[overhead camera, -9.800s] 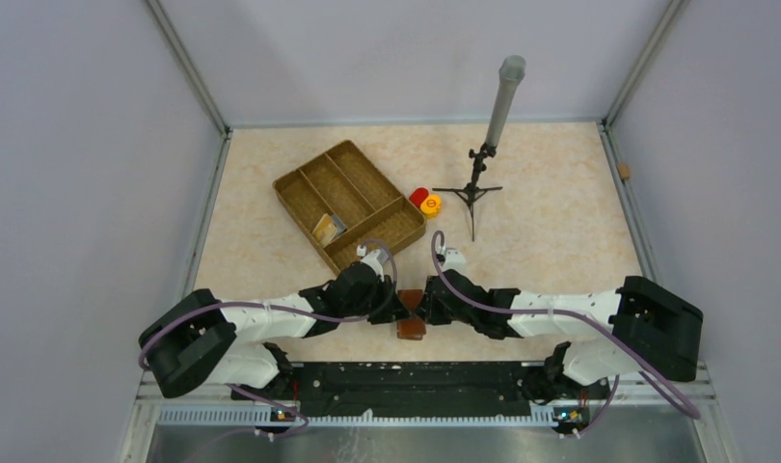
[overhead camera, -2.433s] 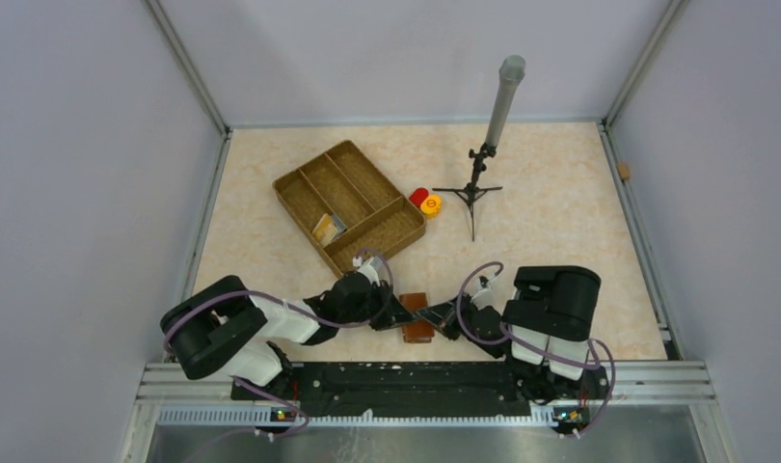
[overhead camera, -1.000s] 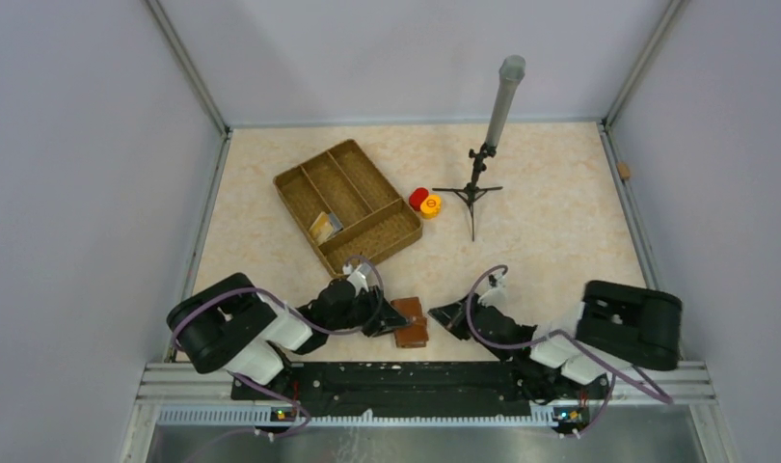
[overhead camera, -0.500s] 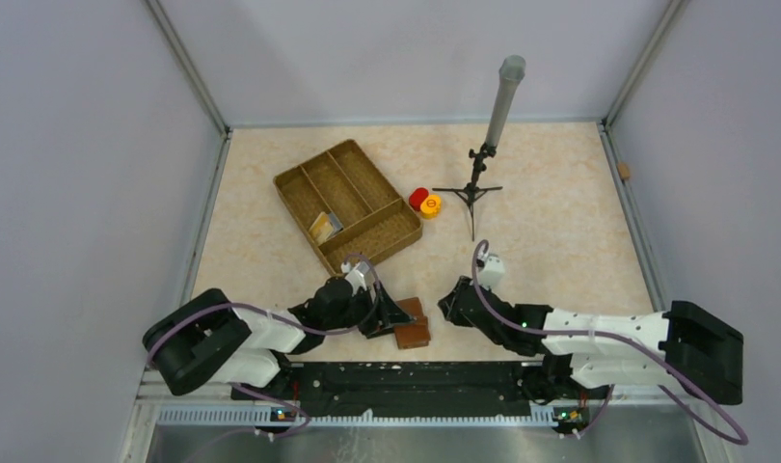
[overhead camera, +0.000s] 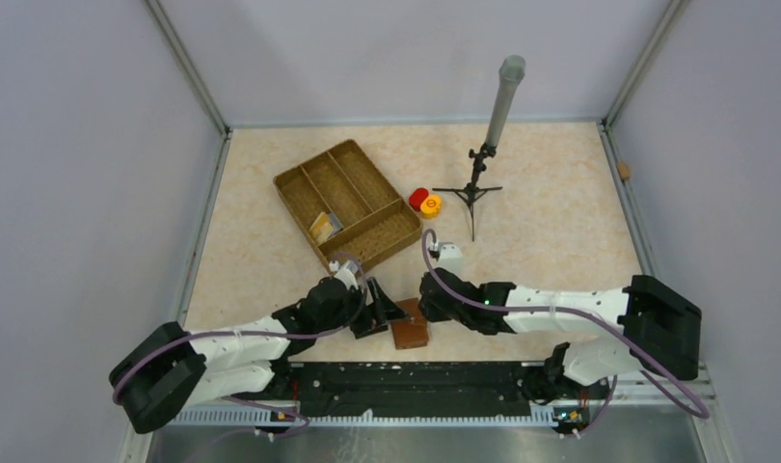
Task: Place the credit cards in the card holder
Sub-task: Close the card holder at the center of the board, then move the card holder to the center of the board.
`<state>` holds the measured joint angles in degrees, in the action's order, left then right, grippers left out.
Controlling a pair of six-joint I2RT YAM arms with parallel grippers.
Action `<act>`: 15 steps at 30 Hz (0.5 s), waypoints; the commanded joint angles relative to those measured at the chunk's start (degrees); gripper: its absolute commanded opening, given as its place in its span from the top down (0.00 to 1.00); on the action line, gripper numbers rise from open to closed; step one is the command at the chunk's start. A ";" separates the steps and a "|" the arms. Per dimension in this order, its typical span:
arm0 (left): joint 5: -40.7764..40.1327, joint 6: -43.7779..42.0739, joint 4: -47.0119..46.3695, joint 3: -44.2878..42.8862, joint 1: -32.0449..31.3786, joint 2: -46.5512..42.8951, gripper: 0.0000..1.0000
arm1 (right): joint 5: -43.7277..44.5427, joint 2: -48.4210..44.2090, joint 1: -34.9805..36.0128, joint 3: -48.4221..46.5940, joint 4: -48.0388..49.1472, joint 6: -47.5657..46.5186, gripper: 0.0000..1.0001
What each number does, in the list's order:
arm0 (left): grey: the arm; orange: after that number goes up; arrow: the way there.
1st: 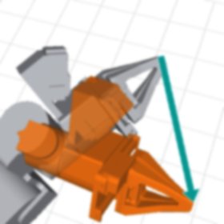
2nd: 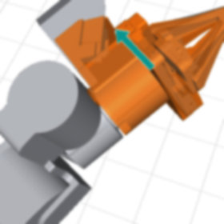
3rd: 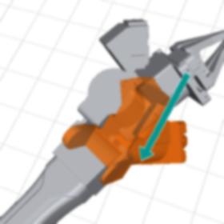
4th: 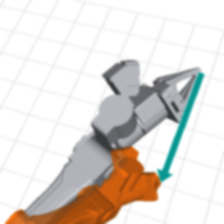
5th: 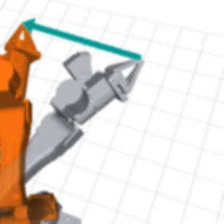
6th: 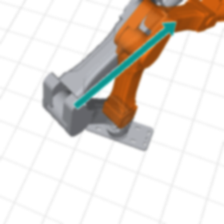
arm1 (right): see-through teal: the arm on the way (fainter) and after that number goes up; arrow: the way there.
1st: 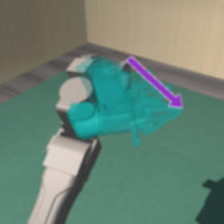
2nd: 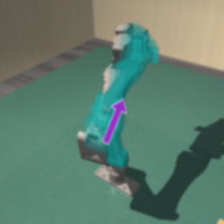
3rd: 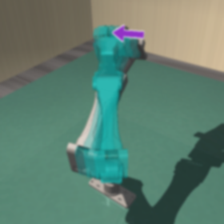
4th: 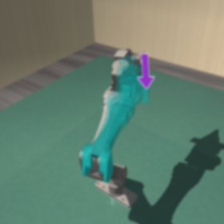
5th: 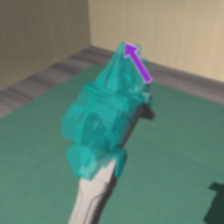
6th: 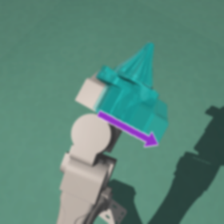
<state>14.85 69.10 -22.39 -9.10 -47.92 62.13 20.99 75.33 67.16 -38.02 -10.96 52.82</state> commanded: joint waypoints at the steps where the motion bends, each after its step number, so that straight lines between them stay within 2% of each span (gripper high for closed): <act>1: -5.81 -1.70 9.56 -0.95 0.22 -7.53 0.12 | -1.92 1.62 1.20 -4.69 -3.40 -1.83 0.89; 6: -13.56 -5.45 18.56 -3.18 0.34 -15.49 0.07 | -2.80 4.35 1.60 -8.33 -5.97 -2.53 0.91; 10: -14.31 -8.51 22.04 -5.84 0.60 -15.10 0.04 | -2.46 7.06 2.50 -11.26 -9.08 -2.75 0.93; 15: -14.00 -8.94 22.13 -6.44 0.71 -14.44 0.03 | -2.20 9.40 3.49 -13.38 -11.84 -2.22 0.96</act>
<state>2.26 62.43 -2.02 -13.63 -47.51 47.55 18.63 83.31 69.30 -48.05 -19.33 50.98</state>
